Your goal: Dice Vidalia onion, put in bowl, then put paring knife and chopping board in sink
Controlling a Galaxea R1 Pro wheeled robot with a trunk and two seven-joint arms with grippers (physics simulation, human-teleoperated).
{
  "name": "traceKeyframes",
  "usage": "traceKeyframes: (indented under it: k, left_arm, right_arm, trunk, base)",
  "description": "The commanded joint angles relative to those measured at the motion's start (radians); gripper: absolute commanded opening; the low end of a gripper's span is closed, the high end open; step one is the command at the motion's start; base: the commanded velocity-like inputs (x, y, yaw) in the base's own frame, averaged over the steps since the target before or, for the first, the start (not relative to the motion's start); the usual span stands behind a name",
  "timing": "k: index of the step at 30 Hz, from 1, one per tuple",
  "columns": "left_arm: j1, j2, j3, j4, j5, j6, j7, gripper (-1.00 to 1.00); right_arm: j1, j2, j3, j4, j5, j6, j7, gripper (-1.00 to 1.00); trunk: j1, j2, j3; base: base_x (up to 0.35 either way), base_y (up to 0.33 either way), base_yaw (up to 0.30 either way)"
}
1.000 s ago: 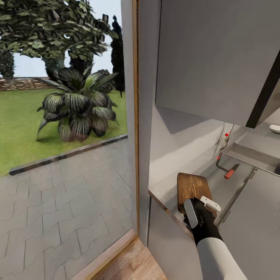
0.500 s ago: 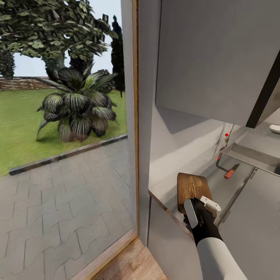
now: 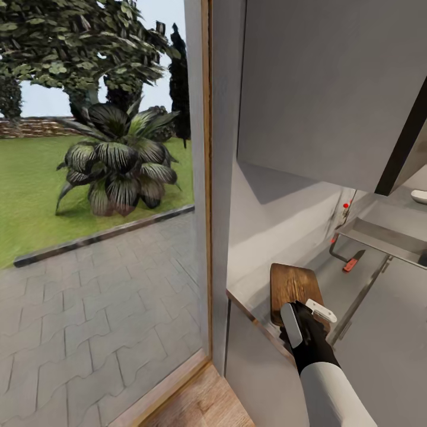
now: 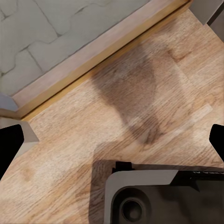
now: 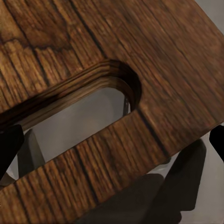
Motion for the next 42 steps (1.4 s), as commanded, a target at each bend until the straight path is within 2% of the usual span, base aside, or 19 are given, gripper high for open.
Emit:
traceKeyframes:
  k: [1,16,17,39,42]
  left_arm:
    - [0.000,0.000,0.000,-0.001,0.005,-0.001,-0.001,1.00]
    - [0.000,0.000,0.000,-0.001,0.005,-0.001,-0.001,1.00]
    - [0.000,0.000,0.000,-0.001,0.005,-0.001,-0.001,1.00]
    - [0.000,-0.001,0.000,0.008,0.003,-0.001,-0.001,1.00]
    - [0.000,-0.001,-0.002,0.011,0.003,-0.001,-0.001,1.00]
  right_arm:
    - [0.000,0.001,-0.002,0.035,-0.023,0.001,-0.002,1.00]
    - [0.000,0.001,-0.002,0.035,-0.023,0.001,-0.002,1.00]
    - [0.000,0.001,-0.002,0.035,-0.023,0.001,-0.002,-1.00]
    - [0.000,0.001,-0.002,0.034,-0.022,-0.001,-0.002,-1.00]
    - [0.000,0.001,-0.002,0.034,-0.020,0.001,-0.004,-1.00]
  trunk:
    - [0.001,-0.002,-0.002]
    - [0.001,-0.002,-0.002]
    - [0.001,-0.002,-0.002]
    - [0.001,-0.002,-0.002]
    - [0.001,-0.002,-0.002]
  base:
    - [0.000,0.000,0.000]
    - [0.000,0.000,0.000]
    - [0.000,0.000,0.000]
    - [0.000,0.000,0.000]
    - [-0.275,-0.177,0.000]
